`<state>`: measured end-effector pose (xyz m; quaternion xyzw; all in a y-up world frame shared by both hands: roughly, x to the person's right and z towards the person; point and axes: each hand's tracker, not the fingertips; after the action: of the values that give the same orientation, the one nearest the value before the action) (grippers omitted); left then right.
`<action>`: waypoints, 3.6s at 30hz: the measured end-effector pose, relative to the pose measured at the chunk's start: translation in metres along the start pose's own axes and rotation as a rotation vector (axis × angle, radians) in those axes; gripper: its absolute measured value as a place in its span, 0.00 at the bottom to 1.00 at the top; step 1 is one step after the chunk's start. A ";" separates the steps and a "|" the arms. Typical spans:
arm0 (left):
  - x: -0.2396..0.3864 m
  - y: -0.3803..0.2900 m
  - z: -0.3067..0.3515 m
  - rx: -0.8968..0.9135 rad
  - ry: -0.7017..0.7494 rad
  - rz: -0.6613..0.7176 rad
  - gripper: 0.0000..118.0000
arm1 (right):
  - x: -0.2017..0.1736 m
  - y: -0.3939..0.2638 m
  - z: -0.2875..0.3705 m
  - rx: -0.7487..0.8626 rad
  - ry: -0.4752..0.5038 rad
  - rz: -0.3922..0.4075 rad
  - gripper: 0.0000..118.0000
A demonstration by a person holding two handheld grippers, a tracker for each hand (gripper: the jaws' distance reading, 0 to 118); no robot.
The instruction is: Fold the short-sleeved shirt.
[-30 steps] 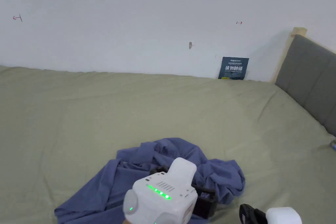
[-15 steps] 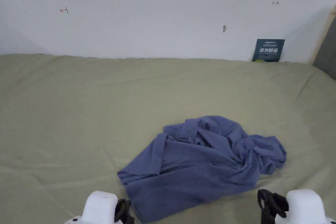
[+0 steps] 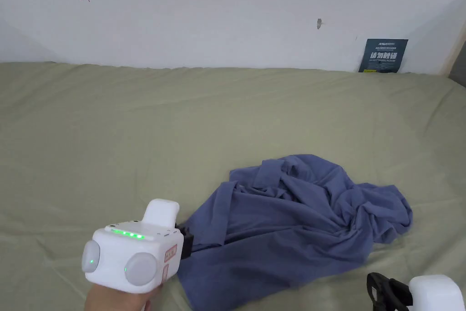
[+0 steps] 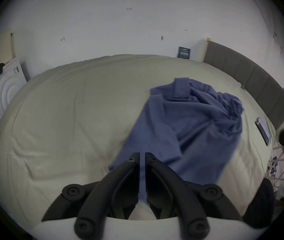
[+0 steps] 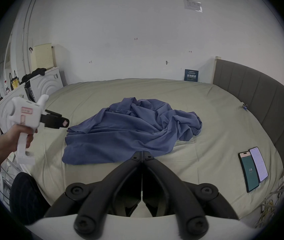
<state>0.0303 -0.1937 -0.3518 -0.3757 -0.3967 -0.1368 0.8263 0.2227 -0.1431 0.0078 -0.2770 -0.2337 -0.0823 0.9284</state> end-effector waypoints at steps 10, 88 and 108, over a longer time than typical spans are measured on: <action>-0.032 0.010 -0.083 -0.232 0.061 0.096 0.88 | 0.015 0.002 -0.021 -0.034 -0.024 -0.007 0.00; -0.097 0.409 0.271 0.659 0.199 0.096 0.00 | 0.200 0.517 0.045 0.440 -0.142 -0.269 0.04; -0.099 0.213 0.106 0.444 0.186 0.224 0.00 | 0.190 0.318 -0.079 0.199 -0.136 -0.448 0.04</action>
<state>0.0189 0.0216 -0.4933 -0.2124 -0.2953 0.0121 0.9314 0.5098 0.0743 -0.1106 -0.1307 -0.3582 -0.2436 0.8918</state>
